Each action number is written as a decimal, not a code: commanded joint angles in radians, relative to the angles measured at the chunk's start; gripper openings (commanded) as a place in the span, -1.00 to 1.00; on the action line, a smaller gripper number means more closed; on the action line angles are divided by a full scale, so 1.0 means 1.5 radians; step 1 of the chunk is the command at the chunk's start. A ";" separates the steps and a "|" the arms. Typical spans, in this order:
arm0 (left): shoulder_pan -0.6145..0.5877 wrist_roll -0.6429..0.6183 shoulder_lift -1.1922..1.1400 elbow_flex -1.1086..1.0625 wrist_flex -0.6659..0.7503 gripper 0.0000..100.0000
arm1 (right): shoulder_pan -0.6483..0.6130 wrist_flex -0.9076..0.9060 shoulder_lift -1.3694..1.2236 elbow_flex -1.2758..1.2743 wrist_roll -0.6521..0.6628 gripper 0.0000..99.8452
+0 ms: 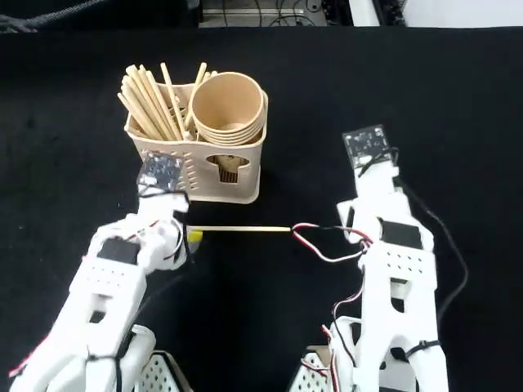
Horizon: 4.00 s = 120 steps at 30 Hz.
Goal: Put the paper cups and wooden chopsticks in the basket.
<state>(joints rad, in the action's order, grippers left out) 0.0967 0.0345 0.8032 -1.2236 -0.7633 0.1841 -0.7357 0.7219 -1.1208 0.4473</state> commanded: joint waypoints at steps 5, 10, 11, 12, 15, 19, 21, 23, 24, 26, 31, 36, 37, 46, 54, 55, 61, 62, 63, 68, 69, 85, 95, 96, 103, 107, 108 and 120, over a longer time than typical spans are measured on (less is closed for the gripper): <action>-0.031 -0.153 -0.237 0.079 0.135 -0.54 | -0.012 0.125 0.012 -0.078 0.003 -0.87; -0.031 -0.128 -0.237 0.101 0.066 -0.62 | -0.011 0.148 0.012 -0.100 0.005 -0.87; -0.031 -0.104 -0.237 0.100 0.057 -0.62 | -0.011 0.148 0.012 -0.101 0.005 -0.87; -0.032 -0.087 -0.237 0.100 0.047 -0.62 | -0.011 0.149 0.012 -0.101 0.006 -0.87; -0.052 -0.076 -0.234 0.110 0.018 -0.62 | -0.013 0.145 0.012 -0.101 0.029 -0.87; -0.118 -0.070 -0.175 0.144 -0.071 -0.62 | -0.081 0.083 0.014 -0.102 0.140 -0.87; -0.158 -0.070 -0.113 0.144 -0.121 -0.62 | -0.137 0.035 0.017 -0.102 0.185 -0.87; -0.207 -0.070 -0.036 0.129 -0.162 -0.62 | -0.188 0.002 0.017 -0.094 0.217 -0.87; -0.237 -0.070 0.005 0.118 -0.175 -0.62 | -0.214 -0.009 0.017 -0.088 0.234 -0.87; -0.304 -0.070 0.090 0.092 -0.185 -0.62 | -0.273 -0.032 0.014 -0.079 0.265 -0.87; -0.484 -0.069 0.262 0.010 -0.184 -0.61 | -0.440 -0.104 0.013 -0.064 0.336 -0.69; -0.592 0.002 0.348 -0.083 -0.175 -0.54 | -0.577 -0.147 0.010 -0.011 0.360 -0.53; -0.611 0.013 0.355 -0.107 -0.163 -0.52 | -0.591 -0.147 0.005 0.009 0.354 -0.53; -0.684 0.056 0.367 -0.214 -0.072 -0.52 | -0.659 -0.132 -0.309 0.260 0.356 -0.53; -0.677 0.056 0.367 -0.218 -0.070 -0.52 | -0.637 -0.061 -0.550 0.413 0.379 -0.53; -0.677 0.056 0.367 -0.219 -0.070 -0.52 | -0.629 -0.060 -0.563 0.429 0.378 -0.53; -0.676 0.057 0.367 -0.219 -0.070 -0.52 | -0.578 -0.068 -0.638 0.497 0.352 -0.57; -0.672 0.057 0.367 -0.219 -0.071 -0.52 | -0.579 -0.068 -0.648 0.499 0.352 -0.62; -0.666 0.057 0.367 -0.219 -0.071 -0.52 | -0.580 -0.068 -0.656 0.500 0.352 -0.68; -0.657 0.057 0.367 -0.219 -0.071 -0.52 | -0.587 -0.068 -0.657 0.500 0.367 -0.96; -0.656 0.057 0.367 -0.224 -0.068 -0.52 | -0.587 -0.068 -0.656 0.500 0.367 -0.98; -0.656 0.058 0.368 -0.226 -0.066 -0.52 | -0.604 -0.131 -0.363 0.413 0.311 -0.98; -0.656 0.058 0.368 -0.226 -0.066 -0.52 | -0.733 -0.062 0.020 0.372 0.109 -0.98; -0.656 0.058 0.368 -0.226 -0.068 -0.52 | -0.733 -0.023 0.042 0.371 0.085 -0.98; -0.656 0.058 0.368 -0.226 -0.070 -0.52 | -0.678 0.406 0.034 0.376 -0.043 -0.98; -0.656 0.058 0.368 -0.226 -0.070 -0.52 | -0.620 0.533 -0.086 0.441 -0.151 -0.98; -0.656 0.058 0.368 -0.226 -0.070 -0.52 | -0.611 0.531 -0.124 0.475 -0.172 -0.98; -0.656 0.058 0.368 -0.226 -0.068 -0.52 | -0.537 0.396 -0.430 0.738 -0.196 -0.98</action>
<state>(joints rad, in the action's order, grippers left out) -0.8976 0.1128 1.3449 -1.5658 -0.8815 -0.6521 -0.0990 0.0852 -0.0821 0.1603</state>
